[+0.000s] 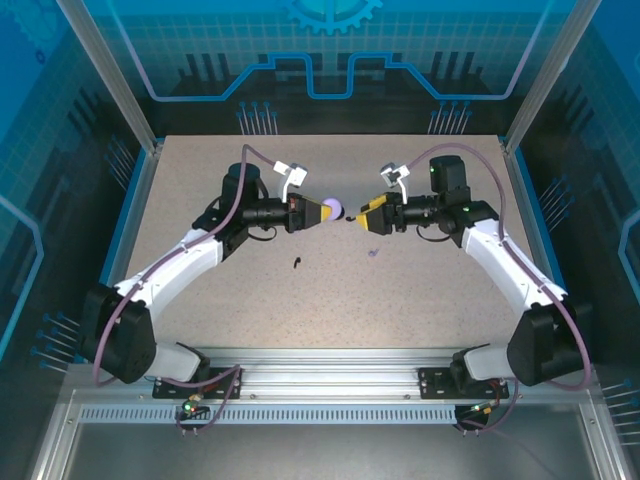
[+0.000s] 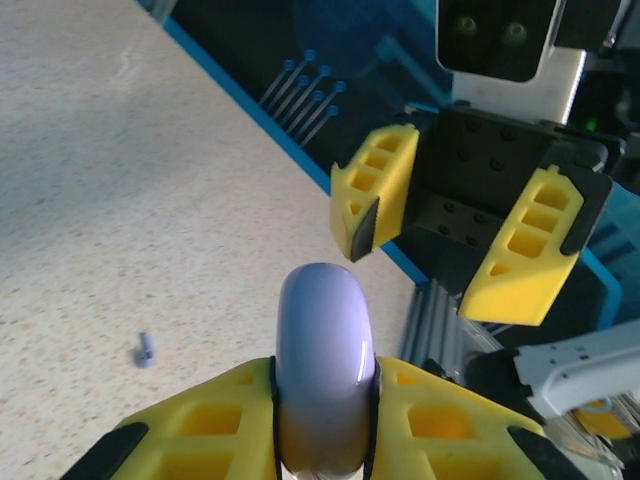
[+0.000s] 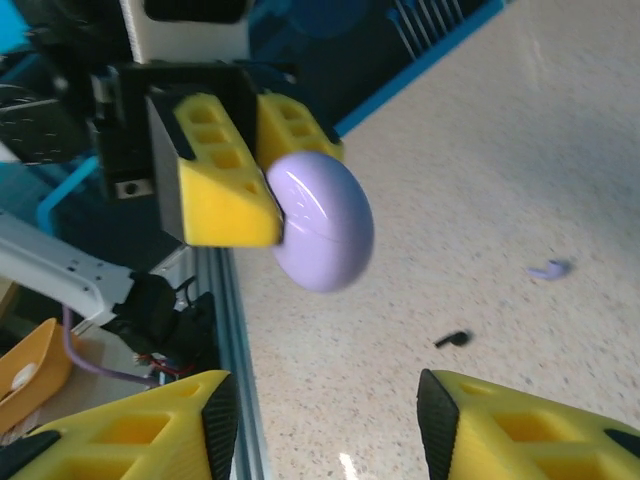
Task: Insert the wireless bluetooth earbuds into the charging case
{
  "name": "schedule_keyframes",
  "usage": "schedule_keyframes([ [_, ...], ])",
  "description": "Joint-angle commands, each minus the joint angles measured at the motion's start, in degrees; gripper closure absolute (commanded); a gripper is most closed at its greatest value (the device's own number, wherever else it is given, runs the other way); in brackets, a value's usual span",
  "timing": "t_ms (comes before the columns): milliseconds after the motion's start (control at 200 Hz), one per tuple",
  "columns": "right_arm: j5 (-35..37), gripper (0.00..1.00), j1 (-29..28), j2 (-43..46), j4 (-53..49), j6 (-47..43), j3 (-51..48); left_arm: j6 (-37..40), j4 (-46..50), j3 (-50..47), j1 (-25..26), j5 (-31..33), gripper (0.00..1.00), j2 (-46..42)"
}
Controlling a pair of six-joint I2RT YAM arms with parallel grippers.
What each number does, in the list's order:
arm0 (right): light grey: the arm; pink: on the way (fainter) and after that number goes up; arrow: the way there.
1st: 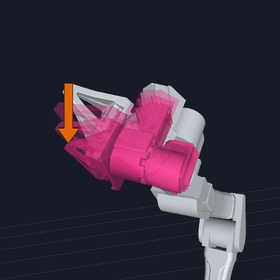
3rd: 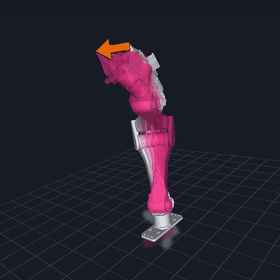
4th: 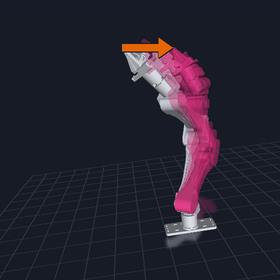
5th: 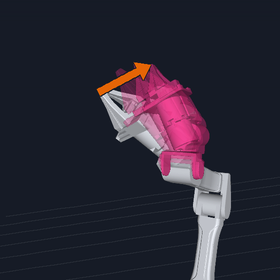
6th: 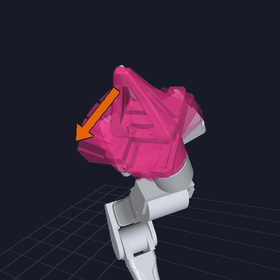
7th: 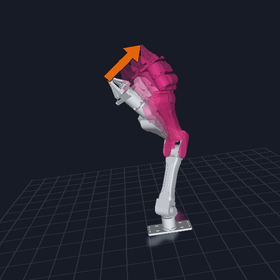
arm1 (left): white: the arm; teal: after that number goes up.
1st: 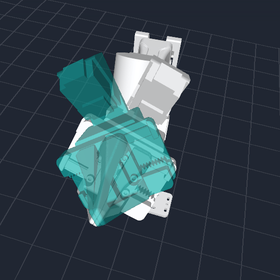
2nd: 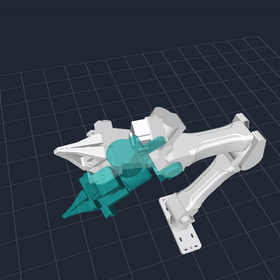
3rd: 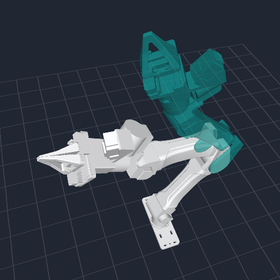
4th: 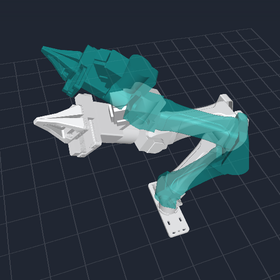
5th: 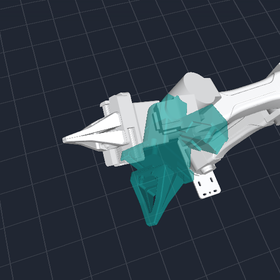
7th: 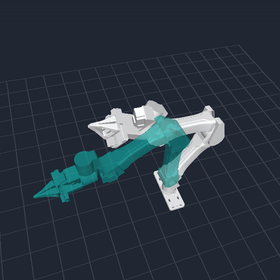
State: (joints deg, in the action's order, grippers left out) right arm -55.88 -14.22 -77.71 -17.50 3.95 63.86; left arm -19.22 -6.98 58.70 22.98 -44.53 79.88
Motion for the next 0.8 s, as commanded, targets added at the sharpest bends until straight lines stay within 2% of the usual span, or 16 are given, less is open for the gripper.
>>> schedule_keyframes([
  [0,-5.06,0.47,-1.30,0.57,-2.28,-3.32,2.09,1.97,-2.29,0.77,1.46,-6.47,0.80,-1.67],
  [335,-6.41,0.52,-4.11,-1.85,-6.18,-6.03,6.98,4.35,1.09,3.88,3.99,-10.08,0.81,-1.65],
  [795,-9.00,0.71,-6.06,-3.15,-12.74,-11.20,9.80,4.55,1.98,4.94,4.22,-9.78,0.81,-1.48],
])
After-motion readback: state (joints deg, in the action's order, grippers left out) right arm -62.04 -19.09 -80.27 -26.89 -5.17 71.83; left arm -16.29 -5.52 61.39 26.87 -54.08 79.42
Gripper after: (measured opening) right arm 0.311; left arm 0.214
